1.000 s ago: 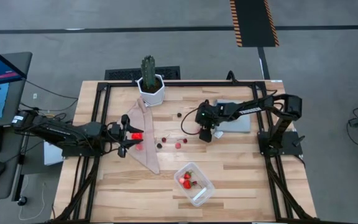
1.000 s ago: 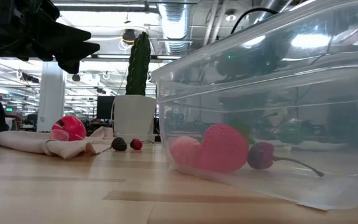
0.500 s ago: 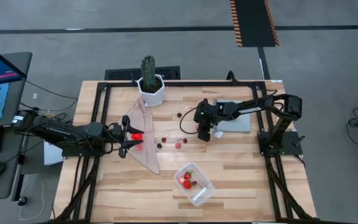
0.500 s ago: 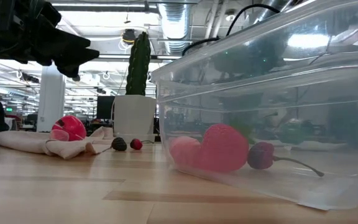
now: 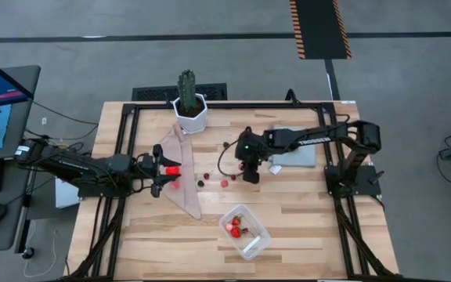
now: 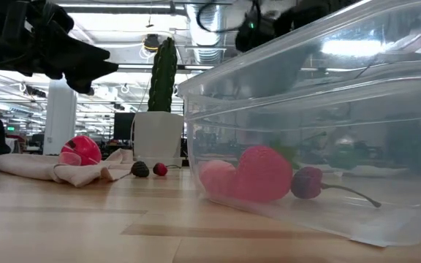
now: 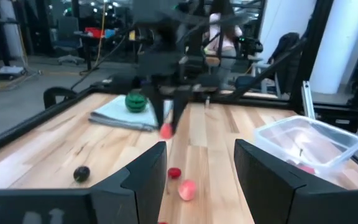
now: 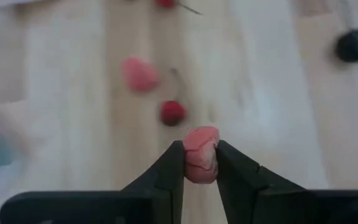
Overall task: Pick and placing Produce into tupperware
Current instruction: Put the top peach into the transparent bin, then put the right red cherry into the transparent bin
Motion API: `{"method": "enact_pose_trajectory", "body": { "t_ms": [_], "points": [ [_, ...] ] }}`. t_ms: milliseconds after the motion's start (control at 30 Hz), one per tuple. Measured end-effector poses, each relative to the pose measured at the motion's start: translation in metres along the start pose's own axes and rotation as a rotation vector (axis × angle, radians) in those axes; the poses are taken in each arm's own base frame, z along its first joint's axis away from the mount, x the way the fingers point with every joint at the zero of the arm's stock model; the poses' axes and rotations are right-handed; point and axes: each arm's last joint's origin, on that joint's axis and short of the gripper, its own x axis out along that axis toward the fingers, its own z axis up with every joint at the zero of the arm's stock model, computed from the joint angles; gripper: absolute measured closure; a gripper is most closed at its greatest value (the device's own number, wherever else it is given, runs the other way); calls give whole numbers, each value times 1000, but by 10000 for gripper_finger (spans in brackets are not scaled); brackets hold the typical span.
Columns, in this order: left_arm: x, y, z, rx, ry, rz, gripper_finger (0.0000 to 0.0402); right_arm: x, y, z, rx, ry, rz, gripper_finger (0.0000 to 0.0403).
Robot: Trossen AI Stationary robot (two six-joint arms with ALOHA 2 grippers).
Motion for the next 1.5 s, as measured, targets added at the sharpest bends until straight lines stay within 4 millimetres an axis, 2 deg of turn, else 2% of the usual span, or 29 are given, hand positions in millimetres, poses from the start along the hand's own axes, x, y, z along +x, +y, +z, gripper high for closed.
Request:
{"method": "enact_pose_trajectory", "body": {
  "t_ms": [467, 633, 833, 967, 1267, 1500],
  "points": [
    [0, 1, -1, -36, 12, 22, 223, -24, 108, 24, -88, 26, 139, 300],
    [0, 2, -1, -48, 7, 63, 223, -31, 145, 23, -96, 11, 196, 300],
    [0, 2, -1, -68, 6, 66, 223, -33, 174, 17, -115, -8, 239, 300],
    [0, 2, -2, -98, 11, 67, 223, -24, 183, 12, -109, 10, 219, 285],
    [0, 2, -2, -130, 15, 68, 223, -25, 177, 15, -70, -2, 195, 181],
    [0, 3, -2, -129, 13, 82, 223, -24, 165, 20, -80, -9, 179, 165]
  ]
}}
